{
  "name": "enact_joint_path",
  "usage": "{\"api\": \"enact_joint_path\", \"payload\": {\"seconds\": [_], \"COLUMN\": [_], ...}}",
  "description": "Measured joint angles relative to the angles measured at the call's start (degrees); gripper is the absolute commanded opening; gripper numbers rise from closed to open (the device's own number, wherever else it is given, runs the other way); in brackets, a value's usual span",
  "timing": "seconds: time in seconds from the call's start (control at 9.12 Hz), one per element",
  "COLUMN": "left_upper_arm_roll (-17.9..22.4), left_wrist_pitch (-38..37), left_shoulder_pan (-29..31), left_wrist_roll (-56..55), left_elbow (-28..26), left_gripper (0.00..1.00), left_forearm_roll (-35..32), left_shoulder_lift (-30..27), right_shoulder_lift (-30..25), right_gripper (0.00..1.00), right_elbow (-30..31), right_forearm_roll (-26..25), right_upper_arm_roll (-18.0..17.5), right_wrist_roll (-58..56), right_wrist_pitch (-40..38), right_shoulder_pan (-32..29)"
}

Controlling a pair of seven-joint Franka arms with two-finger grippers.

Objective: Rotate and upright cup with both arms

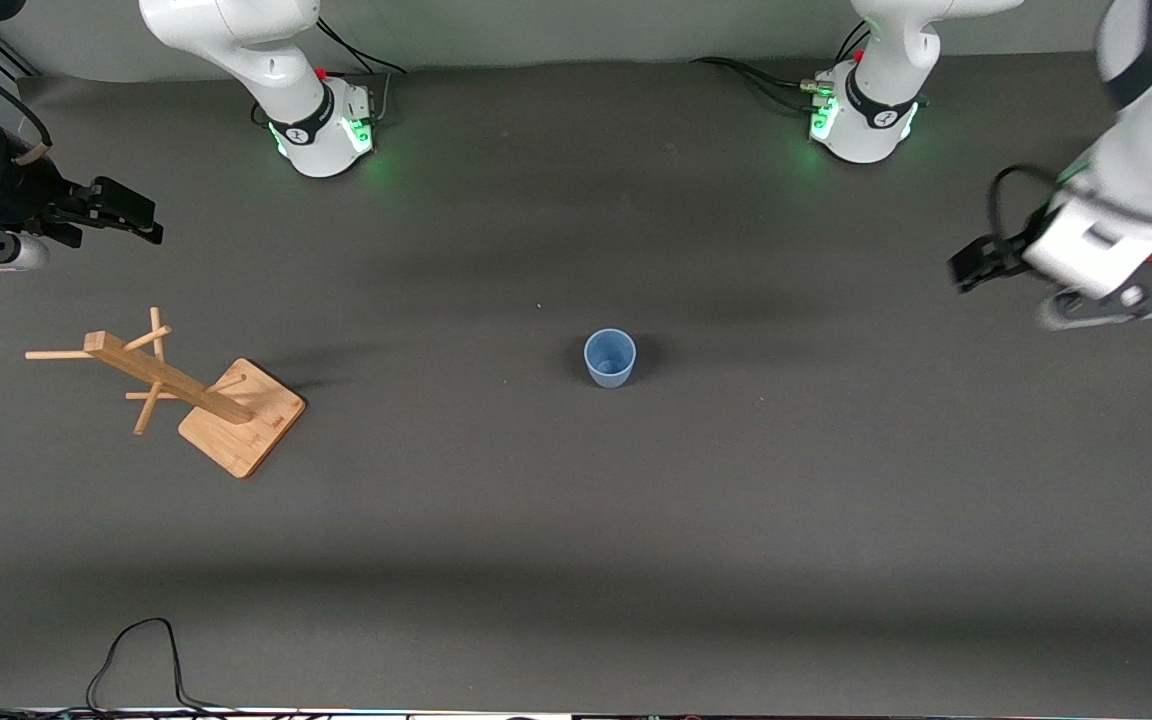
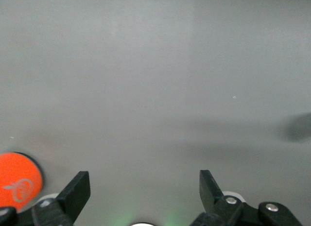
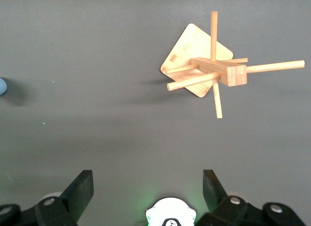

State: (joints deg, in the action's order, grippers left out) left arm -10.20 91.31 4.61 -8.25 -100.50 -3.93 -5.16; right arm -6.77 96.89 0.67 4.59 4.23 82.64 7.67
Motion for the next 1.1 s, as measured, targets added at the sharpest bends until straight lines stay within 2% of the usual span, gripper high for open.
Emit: {"api": "enact_joint_path", "payload": {"seconds": [0.22,0.44,0.88,1.1], "left_upper_arm_roll": [3.4,3.9,3.3,3.5], "left_wrist_pitch": [0.1,0.1,3.9,4.2], "left_shoulder_pan": [1.5,1.5,1.1,1.2], "left_wrist_roll": [7.4,8.6,9.0,13.3], "left_elbow": [-1.1,-2.0,-2.7,-2.5], "left_gripper": [1.0,1.0,1.0,1.0], "left_forearm_roll": [1.3,1.8,2.0,2.0], "left_shoulder_lift": [-4.8,-6.8,-4.4,-4.4], "right_shoulder_lift": [0.0,0.0,0.0,0.0], "right_gripper": [1.0,1.0,1.0,1.0], "right_elbow": [0.1,0.1,0.1,0.1], "right_forearm_roll": [-0.1,-0.1,-0.1,-0.1], "right_upper_arm_roll": [0.0,0.0,0.2,0.4], "right_wrist_roll": [0.0,0.0,0.0,0.0], "right_wrist_pitch": [-0.1,-0.1,-0.3,-0.3], "right_shoulder_pan": [0.0,0.0,0.0,0.0]}}
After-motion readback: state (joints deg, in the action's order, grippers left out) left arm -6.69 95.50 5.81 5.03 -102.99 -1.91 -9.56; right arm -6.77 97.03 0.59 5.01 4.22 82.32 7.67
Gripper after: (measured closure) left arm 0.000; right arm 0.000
